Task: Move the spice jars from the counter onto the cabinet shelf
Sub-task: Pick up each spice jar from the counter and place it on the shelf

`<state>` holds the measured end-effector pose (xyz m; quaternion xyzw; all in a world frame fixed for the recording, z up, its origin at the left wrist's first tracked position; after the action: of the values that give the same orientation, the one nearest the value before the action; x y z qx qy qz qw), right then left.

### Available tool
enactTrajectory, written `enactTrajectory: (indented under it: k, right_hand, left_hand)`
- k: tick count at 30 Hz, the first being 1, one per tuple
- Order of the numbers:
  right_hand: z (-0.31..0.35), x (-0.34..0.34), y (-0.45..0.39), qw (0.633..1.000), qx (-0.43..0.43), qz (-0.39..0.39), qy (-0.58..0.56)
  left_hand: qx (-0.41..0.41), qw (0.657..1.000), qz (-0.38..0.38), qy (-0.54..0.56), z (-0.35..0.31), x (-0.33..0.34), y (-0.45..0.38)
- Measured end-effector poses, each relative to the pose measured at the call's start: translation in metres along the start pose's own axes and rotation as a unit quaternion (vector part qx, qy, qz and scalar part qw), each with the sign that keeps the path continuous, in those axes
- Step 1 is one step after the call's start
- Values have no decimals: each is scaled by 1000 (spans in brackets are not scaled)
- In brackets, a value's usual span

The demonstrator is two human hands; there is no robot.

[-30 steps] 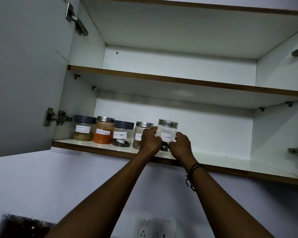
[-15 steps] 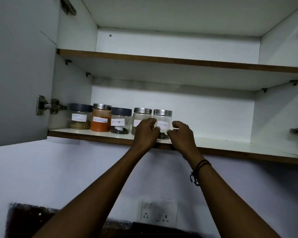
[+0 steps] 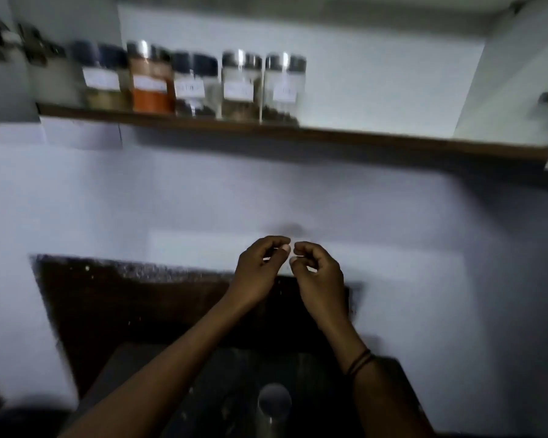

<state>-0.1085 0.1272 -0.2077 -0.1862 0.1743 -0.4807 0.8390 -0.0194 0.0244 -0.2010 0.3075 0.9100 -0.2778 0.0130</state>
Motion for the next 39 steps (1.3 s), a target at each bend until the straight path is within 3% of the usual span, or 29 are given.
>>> enactTrajectory:
  k: [9,12,16,19,23,29,34,39]
  right_hand:
    - [-168,8,120,985,138,22,103]
    - [-211,10,152,972,157,57,164]
    - [-256,15,187,924,181,130,311]
    - [-268,19,207,920,216,162,283]
    - [-276,25,224,929,237,188,212]
    - [-281,25,214,936,237,129,228]
    - [-260,14,189,967,209,87,116]
    - [-250,-2,165,972,207,86,65]
  left_hand:
    - [-87,984,127,-85,149,63,120]
    - [-106,963,194,-153,189,74,144]
    - [-163,931,236,-223,235,77,173]
    - [-254,905,258,-224,257,76,191]
    - [-291,911,239,-169,267,77,196]
    - [-274,935,176,-141,268,76,195]
    - [-312,943,118,-17,259,62,193]
    - [-320,947,38,7,245,45,180]
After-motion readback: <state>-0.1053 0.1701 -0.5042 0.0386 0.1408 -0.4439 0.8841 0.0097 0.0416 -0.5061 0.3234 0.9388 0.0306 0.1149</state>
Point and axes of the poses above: each hand's wrist, its own y-axis away from the middle knuckle, its own x-axis out of the palm, z = x × y, the point moved 5 cm from there along -y, towards the middle knuckle, and after that the axes turned 3 degrees about -z, right-handed, at the moved point
